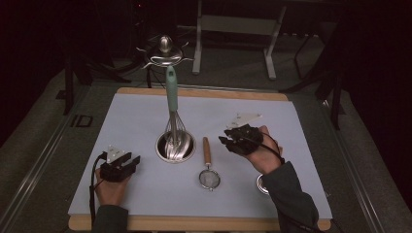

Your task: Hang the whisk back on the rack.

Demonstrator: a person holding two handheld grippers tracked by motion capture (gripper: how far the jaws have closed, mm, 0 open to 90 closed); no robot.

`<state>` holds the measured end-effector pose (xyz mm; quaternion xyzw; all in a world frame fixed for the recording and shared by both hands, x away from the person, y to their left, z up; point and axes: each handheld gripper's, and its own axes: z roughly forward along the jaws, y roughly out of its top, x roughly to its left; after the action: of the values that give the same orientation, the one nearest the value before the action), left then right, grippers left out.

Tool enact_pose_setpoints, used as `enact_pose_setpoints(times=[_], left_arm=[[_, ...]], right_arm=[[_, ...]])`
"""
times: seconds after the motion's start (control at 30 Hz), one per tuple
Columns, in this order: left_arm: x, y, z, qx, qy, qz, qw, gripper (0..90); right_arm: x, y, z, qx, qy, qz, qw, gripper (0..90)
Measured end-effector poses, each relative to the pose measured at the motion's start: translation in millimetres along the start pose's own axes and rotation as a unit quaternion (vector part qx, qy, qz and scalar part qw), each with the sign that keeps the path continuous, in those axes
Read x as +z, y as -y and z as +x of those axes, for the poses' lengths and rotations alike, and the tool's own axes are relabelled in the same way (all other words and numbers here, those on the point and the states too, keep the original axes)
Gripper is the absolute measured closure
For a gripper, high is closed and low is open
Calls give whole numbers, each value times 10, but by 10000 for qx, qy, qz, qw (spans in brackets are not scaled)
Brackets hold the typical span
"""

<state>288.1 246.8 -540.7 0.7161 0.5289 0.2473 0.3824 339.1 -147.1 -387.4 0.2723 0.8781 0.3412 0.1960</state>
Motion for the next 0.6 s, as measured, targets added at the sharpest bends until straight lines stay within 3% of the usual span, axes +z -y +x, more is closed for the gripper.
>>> enact_pose_setpoints(times=[0.2, 0.4, 0.47, 0.6], left_arm=[[8, -6, -5, -5, -86, 53, 9999, 599], [-15, -1, 11, -95, -126, -40, 9999, 596], [-46, -5, 18, -229, -23, -105, 9997, 603], [-154, -73, -1, -207, 97, -368, 9991, 623]], right_arm=[[11, 465, -85, 195, 482, 303, 9982, 673], [-87, 726, -152, 551, 492, 183, 9971, 641], [-102, 793, -162, 604, 519, 155, 9967, 627], [-100, 944, -176, 654, 598, 250, 9958, 609]])
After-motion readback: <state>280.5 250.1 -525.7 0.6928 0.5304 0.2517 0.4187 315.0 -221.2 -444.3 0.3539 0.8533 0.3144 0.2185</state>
